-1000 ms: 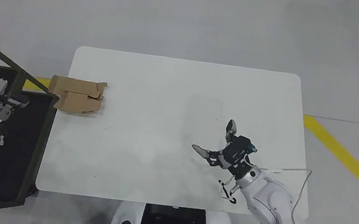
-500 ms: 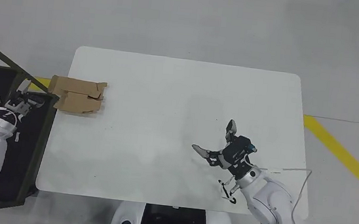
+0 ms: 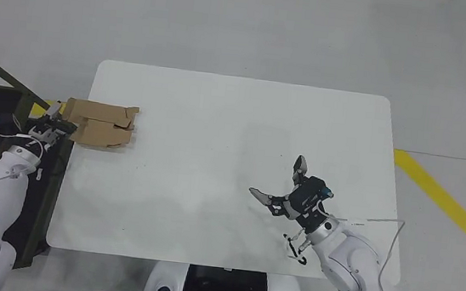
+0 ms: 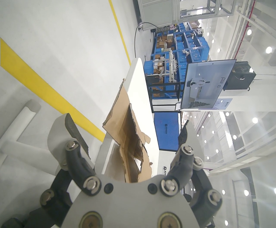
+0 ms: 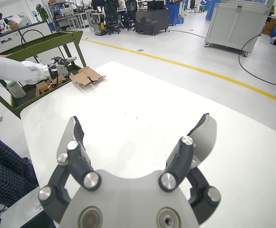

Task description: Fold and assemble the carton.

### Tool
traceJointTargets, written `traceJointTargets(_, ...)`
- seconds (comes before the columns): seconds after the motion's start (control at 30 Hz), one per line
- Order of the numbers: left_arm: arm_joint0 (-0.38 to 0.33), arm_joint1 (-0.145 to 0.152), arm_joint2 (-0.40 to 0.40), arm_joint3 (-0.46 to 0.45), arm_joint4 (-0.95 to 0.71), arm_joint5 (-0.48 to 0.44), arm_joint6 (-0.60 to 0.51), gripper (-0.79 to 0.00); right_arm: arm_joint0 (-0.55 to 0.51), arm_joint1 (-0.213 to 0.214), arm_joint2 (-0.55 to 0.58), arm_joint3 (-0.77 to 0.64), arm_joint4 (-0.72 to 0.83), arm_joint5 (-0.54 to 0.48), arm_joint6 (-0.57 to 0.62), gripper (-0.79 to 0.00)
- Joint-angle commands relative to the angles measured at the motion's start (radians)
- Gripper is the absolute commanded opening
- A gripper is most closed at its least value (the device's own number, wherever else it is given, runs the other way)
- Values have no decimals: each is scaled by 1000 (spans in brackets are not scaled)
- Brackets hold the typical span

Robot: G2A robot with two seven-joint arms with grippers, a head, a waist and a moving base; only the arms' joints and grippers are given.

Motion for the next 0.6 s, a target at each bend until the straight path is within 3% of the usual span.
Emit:
traceJointTargets(0.0, -16, -8, 6, 10, 16, 2, 6, 0, 0, 0, 0, 0, 0, 0, 0, 0)
traceJointTargets(0.2, -53, -28, 15, 41, 51, 5, 33, 0, 0, 0, 0, 0, 0, 0, 0, 0)
traceJointTargets(0.3, -65, -36, 16, 56, 62, 12, 49, -163, 0, 0, 0, 0, 0, 0, 0, 0)
traceJointTargets(0.37, -72, -40, 15, 65, 69, 16, 57, -360, 0, 0, 0, 0, 0, 0, 0, 0)
traceJointTargets(0.57, -88, -49, 10, 84, 86, 27, 78, -646, 0, 0, 0, 0, 0, 0, 0, 0)
